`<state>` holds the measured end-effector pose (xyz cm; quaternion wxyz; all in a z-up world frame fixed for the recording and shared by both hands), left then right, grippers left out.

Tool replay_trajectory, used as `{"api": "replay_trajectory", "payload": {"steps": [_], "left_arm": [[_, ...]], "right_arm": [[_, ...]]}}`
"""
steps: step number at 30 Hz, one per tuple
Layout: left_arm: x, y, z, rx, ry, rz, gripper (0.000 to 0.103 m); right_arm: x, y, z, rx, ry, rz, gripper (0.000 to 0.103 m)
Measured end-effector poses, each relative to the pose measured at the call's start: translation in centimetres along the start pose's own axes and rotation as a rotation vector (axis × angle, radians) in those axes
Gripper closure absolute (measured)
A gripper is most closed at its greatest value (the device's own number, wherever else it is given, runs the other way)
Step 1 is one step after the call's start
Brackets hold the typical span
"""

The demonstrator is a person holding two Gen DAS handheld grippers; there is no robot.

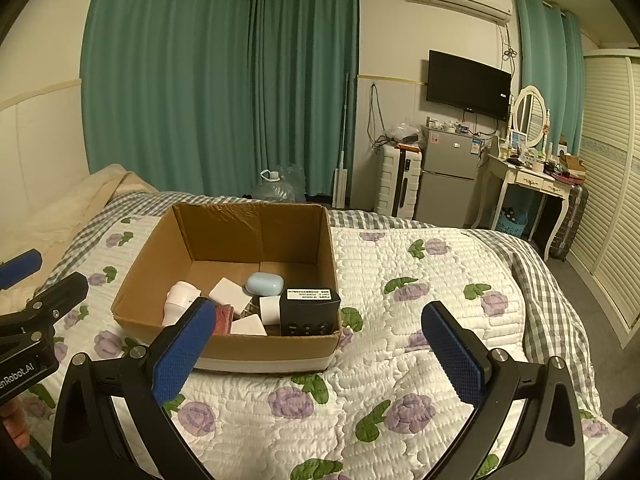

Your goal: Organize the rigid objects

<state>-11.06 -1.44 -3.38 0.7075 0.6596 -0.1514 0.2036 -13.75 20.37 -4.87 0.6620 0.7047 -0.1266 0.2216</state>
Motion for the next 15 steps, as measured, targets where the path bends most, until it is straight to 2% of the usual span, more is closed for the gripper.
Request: {"api": "replay_trajectory", "payload": {"steps": [15], "left_arm": [[-0.04, -0.28, -0.14, -0.008, -0.001, 0.006, 0.021]], "right_arm": [[-0.05, -0.18, -0.03, -0.002, -0.004, 0.002, 0.0]]}}
Point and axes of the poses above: each gripper's, at about its wrist camera, not at the fingertips, and x roughly against the way its jaws point, z to its left, y to its top, the point moved 4 cm from there along -x, roughly the way its jaws point
